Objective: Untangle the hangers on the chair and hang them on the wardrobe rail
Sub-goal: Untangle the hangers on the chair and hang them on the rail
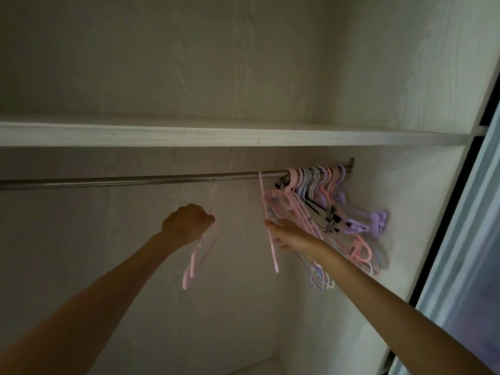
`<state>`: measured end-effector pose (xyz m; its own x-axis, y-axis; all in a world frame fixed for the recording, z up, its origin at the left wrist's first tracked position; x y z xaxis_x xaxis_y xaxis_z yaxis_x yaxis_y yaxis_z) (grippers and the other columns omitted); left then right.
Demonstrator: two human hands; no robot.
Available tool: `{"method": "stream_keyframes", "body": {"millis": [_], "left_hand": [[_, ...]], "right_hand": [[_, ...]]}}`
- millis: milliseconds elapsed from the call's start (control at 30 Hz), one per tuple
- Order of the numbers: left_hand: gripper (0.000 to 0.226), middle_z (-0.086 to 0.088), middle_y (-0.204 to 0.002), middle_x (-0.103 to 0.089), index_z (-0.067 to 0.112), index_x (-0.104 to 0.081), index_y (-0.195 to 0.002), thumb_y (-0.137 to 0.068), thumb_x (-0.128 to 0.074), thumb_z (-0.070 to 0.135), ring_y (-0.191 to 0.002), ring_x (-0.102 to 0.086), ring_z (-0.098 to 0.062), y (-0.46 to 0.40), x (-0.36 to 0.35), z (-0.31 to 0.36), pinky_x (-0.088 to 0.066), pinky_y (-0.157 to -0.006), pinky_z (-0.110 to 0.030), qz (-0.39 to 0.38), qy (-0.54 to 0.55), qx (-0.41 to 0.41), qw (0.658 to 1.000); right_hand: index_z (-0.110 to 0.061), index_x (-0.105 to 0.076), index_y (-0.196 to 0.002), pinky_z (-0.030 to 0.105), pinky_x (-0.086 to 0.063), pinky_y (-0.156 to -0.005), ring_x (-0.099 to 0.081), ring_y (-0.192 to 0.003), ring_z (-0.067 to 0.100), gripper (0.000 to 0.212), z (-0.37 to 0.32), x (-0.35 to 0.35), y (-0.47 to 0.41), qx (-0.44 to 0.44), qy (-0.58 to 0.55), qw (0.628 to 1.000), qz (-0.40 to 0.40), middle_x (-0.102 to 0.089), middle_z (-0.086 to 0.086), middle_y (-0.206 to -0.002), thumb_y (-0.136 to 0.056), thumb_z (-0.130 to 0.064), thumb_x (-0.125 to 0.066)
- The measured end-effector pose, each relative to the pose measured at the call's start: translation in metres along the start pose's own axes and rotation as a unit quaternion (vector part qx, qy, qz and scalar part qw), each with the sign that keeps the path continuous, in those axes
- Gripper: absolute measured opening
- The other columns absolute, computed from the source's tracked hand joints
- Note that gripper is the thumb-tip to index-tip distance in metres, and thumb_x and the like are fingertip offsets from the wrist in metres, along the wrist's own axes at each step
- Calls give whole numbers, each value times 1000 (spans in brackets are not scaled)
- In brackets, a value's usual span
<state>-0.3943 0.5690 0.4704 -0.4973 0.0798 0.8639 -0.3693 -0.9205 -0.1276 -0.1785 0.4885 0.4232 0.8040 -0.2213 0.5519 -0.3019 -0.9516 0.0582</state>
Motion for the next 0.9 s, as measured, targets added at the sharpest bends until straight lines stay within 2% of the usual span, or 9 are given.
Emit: {"method": "stream_keyframes", "body": {"millis": [67, 133, 200, 300, 400, 500, 700, 833, 900], "left_hand": [[25, -2, -82, -72, 13, -68, -83, -90, -50, 28, -72, -64, -20, -2, 0, -7, -45, -67, -24, -2, 39, -1, 999], [24, 1, -79, -73, 13, -69, -86, -90, -52, 28, -70, -64, -19, -5, 0, -12, -49, -72, -26, -4, 63, 1, 998], [21, 5, -71, -70, 16, -68, -84, -90, -53, 30, -63, -61, -14, -9, -1, -15, -47, -67, -24, 2, 76, 8, 997], [17, 11, -62, -63, 25, -59, -74, -89, -54, 32, -54, -55, -6, -15, -4, -17, -39, -55, -20, 13, 95, 11, 995], [16, 11, -61, -63, 25, -58, -76, -89, -55, 32, -54, -55, -8, -18, -10, -21, -41, -57, -20, 16, 114, 5, 993], [13, 9, -64, -64, 23, -59, -81, -90, -54, 31, -55, -57, -10, -18, -14, -25, -44, -60, -22, 13, 121, 3, 993], [21, -4, -80, -71, 16, -64, -79, -91, -53, 30, -59, -59, -15, -19, -14, -30, -47, -66, -25, 8, 124, 14, 992], [19, 6, -69, -66, 15, -64, -85, -90, -54, 31, -54, -56, -9, -20, -16, -23, -43, -59, -21, 6, 132, 9, 991], [18, 9, -65, -62, 16, -62, -90, -91, -54, 32, -53, -55, -6, -17, -18, -14, -40, -54, -19, 11, 142, 8, 990]], "right_hand": [[-23, -24, -148, 24, -30, -108, -28, -139, 16, 66, -26, 17, 1, 145, 151, 974, 83, -33, -5, -148, -90, -42, -50], [-16, -37, -140, 33, -40, -102, -41, -131, 25, 56, -59, 35, 7, 235, 244, 923, 181, -43, 6, -139, -89, -33, -53], [-10, -36, -138, 37, -41, -100, -42, -127, 30, 51, -90, 44, 2, 251, 302, 890, 230, -42, 14, -139, -93, -27, -51], [-12, -23, -147, 39, -22, -115, -28, -139, 26, 57, -121, 32, -30, 278, 411, 839, 223, -29, 9, -152, -97, -34, -42], [-12, -23, -147, 40, -11, -117, -26, -140, 24, 55, -114, 22, -61, 244, 482, 818, 196, -29, 8, -152, -98, -31, -39], [-9, -28, -145, 41, -7, -118, -25, -141, 24, 53, -106, 32, -62, 256, 506, 788, 239, -32, 9, -151, -97, -27, -41], [-11, -37, -142, 41, -7, -118, -25, -141, 25, 49, -84, 78, -57, 232, 525, 772, 272, -38, 8, -148, -95, -24, -45], [-15, -33, -143, 43, -9, -118, -21, -143, 26, 54, -74, 95, -62, 195, 523, 793, 244, -32, 7, -151, -95, -36, -44], [-11, -41, -138, 42, -20, -114, -33, -136, 29, 52, -84, 90, -52, 232, 484, 799, 272, -42, 11, -144, -94, -36, -47]]}}
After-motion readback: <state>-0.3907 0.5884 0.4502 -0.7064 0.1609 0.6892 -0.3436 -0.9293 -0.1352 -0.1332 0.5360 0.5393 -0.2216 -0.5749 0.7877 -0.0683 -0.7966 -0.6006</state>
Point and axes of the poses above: each hand's wrist, its own y-axis away from the middle knuckle, its own x-axis out of the back of the hand, z = x × y, the point moved 8 cm from there along -y, towards the middle knuckle
